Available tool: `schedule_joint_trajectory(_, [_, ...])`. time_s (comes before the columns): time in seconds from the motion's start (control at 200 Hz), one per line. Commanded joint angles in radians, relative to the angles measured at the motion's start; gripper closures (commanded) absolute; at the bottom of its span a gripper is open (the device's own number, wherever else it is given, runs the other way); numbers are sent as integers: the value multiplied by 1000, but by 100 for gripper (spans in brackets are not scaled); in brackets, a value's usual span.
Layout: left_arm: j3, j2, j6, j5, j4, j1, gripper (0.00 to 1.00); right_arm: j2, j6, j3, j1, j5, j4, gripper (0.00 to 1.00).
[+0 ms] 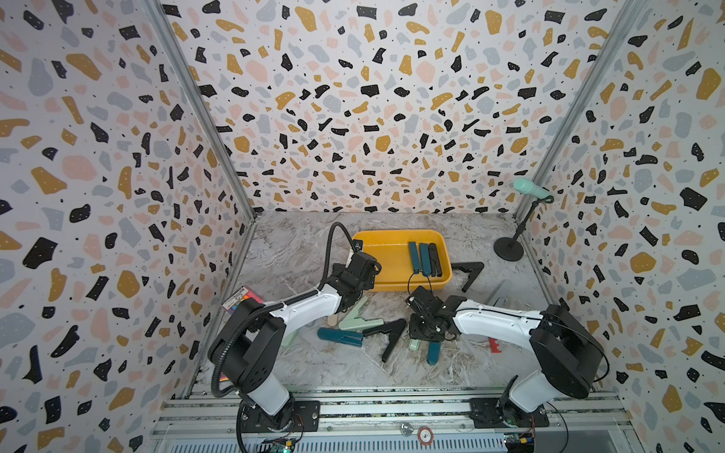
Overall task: Put the pruning pliers into the storage box
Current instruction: Pick up the pruning pliers from the center of the board.
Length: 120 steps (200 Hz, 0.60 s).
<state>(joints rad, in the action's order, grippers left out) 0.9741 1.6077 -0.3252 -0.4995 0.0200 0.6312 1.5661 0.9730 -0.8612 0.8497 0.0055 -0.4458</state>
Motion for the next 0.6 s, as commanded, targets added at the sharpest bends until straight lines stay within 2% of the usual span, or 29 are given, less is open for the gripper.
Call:
schedule_joint_trajectory(0.0, [-19, -42, -1, -22, -38, -14, 9, 3, -26, 7, -21, -10, -23, 63])
schedule_joint_trajectory(0.095, [-41, -63, -5, -27, -51, -18, 5, -14, -56, -15, -33, 25, -52, 73])
schedule_joint_trajectory(0.19, [-70, -90, -24, -41, -75, -29, 0, -38, -75, -46, -37, 58, -81, 79])
schedule_joint_trajectory(0.37, [-107, -123, -47, -42, -98, -55, 1, -101, -63, -65, -37, 92, -105, 83])
schedule_joint_trajectory(0.596, [-136, -146, -52, -37, -103, -99, 0, -218, -87, -197, -25, 239, -189, 85])
